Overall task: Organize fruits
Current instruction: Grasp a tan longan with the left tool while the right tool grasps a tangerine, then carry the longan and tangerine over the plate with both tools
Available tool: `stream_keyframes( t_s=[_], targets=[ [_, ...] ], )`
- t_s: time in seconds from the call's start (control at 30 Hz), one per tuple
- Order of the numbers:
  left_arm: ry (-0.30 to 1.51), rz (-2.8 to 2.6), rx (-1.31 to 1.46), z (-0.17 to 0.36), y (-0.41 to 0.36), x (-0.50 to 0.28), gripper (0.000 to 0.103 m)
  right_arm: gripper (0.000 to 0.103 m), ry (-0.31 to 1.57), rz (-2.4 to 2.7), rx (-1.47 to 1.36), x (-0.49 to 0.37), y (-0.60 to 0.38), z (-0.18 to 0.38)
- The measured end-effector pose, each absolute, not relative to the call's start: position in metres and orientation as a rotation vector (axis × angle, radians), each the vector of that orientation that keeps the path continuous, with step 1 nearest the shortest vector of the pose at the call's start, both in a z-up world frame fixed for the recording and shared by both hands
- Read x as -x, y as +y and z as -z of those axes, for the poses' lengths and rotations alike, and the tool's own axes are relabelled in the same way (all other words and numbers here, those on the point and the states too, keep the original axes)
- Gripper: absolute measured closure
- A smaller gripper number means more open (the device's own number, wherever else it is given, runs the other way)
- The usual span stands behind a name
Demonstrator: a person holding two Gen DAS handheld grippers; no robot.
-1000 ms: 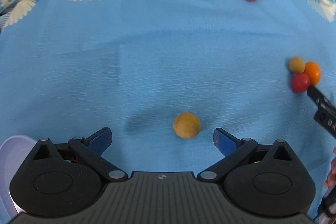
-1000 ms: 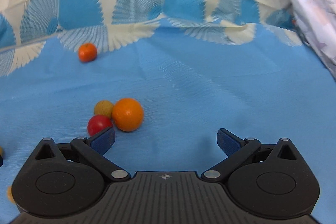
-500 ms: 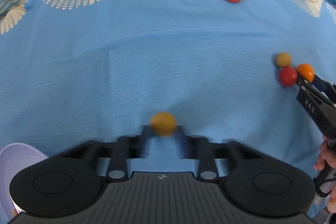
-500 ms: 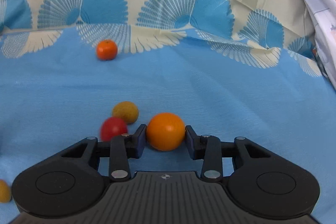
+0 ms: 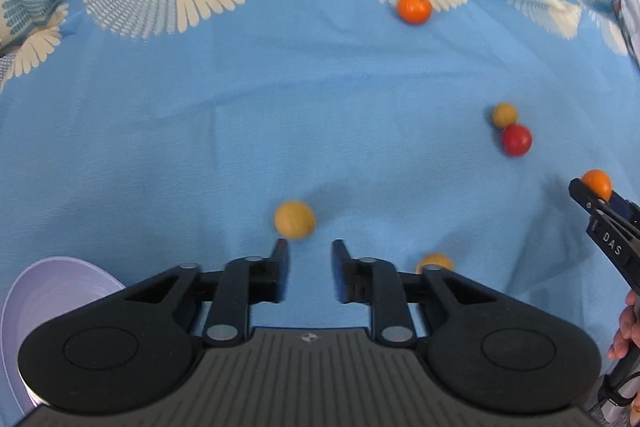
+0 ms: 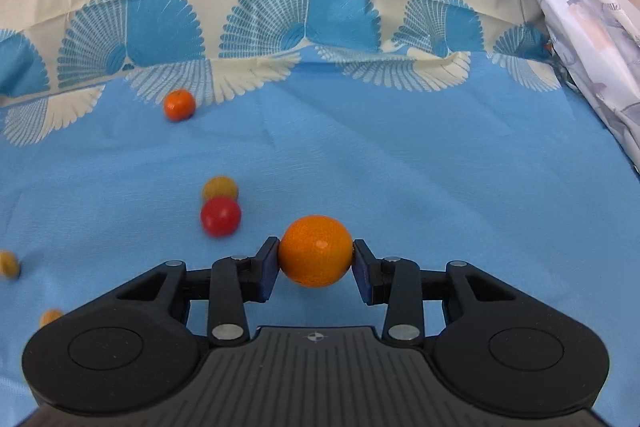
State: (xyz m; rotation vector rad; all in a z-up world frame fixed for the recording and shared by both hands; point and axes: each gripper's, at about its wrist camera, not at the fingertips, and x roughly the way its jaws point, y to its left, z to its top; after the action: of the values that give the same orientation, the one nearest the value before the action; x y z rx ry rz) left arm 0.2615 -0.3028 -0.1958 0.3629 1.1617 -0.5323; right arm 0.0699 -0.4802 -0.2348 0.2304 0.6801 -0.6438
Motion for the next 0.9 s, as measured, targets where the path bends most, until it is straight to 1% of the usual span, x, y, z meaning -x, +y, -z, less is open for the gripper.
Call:
stream_keyframes(
  t_s=[0.07,0.1,0.13,0.2,0.23,0.33,0.37,0.63,0.73,0.9],
  targets=[
    [1.165,0.527,-0.351,0.202,-0.303,-0.267,0.037,0.062,0.695,0.655,-0.234,-0.066,-0.477,0.240],
    [1.169,0.517,-0.345,0.206,-0.305,-0.271,0.032,0.062,0.698,0.661,-0.242,-0.064,-0.477,0.242],
    [1.175,0.507,-0.337,0.210,-0.305,-0.276,0.029,0.062,0.697,0.669,-0.252,-0.063,-0.477,0.246],
    [1.188,0.492,-0.334,0.218,-0.308,-0.287,0.029,0.062,0.701,0.684,-0.265,-0.063,-0.479,0.253],
    [1.199,0.485,-0.333,0.222,-0.309,-0.292,0.030,0.062,0.709,0.693,-0.278,-0.064,-0.481,0.256],
    [1.203,0.476,-0.347,0.228,-0.314,-0.297,0.053,0.062,0.683,0.704,-0.281,-0.066,-0.483,0.263],
    [1.188,0.483,-0.347,0.225,-0.314,-0.294,0.075,0.062,0.686,0.707,-0.263,-0.068,-0.483,0.265],
    [1.087,0.512,-0.349,0.189,-0.312,-0.270,0.075,0.062,0.673,0.706,-0.279,-0.064,-0.479,0.255],
    [1.023,0.528,-0.358,0.160,-0.302,-0.246,0.075,0.062,0.622,0.693,-0.272,-0.053,-0.465,0.232],
    [0.931,0.532,-0.358,0.104,-0.267,-0.194,0.075,0.062,0.534,0.600,-0.269,-0.020,-0.424,0.178]
  ],
)
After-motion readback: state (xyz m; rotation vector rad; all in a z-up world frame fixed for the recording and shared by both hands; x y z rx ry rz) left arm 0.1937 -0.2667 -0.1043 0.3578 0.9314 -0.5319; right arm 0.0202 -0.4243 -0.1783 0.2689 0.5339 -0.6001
